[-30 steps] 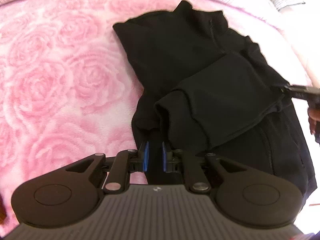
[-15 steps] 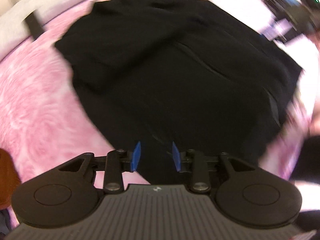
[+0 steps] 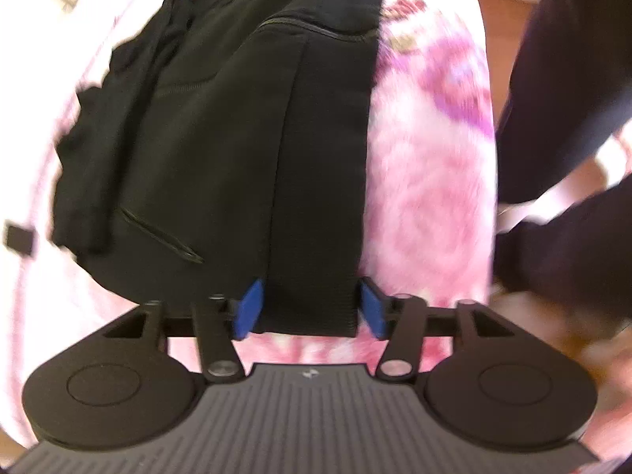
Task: Fold clothes
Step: 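Grasp the jacket hem with both grippers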
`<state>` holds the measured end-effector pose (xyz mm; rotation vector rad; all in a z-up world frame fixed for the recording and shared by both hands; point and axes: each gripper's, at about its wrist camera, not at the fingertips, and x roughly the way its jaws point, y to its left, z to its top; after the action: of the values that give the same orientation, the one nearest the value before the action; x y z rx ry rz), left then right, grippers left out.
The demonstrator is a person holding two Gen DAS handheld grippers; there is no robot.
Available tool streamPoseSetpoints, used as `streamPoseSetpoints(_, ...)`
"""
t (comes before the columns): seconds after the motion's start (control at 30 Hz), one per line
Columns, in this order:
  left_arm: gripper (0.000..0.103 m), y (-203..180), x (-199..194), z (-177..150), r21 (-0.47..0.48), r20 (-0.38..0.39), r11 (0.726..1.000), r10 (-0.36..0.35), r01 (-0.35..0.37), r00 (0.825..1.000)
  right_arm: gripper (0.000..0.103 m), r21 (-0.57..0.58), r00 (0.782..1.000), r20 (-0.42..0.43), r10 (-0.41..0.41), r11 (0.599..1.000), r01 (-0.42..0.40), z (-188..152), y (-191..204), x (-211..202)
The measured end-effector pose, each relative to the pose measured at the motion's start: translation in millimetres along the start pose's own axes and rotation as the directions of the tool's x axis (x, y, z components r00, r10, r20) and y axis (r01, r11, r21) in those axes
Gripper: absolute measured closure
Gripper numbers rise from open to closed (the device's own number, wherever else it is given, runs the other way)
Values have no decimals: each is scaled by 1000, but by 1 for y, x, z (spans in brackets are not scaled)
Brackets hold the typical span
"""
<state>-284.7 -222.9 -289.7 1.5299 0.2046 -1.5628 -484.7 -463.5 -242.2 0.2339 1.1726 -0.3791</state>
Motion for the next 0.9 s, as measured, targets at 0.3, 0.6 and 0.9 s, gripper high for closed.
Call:
streamPoseSetpoints(0.3, 52, 1, 14, 15, -59, -6, 986, 155, -155, 988, 33, -194, 998, 42, -37, 980, 45, -36, 34, -8)
streamPoseSetpoints(0.6, 86, 60, -19, 11, -567, 19, 819, 121, -89, 992, 32, -509, 970, 243, -11, 850, 137, -62, 79, 14)
streamPoseSetpoints(0.9, 86, 63, -15, 17, -539, -6, 837, 104, -91, 995, 40, -561, 917, 354, -185, 742, 366, -66, 58, 38)
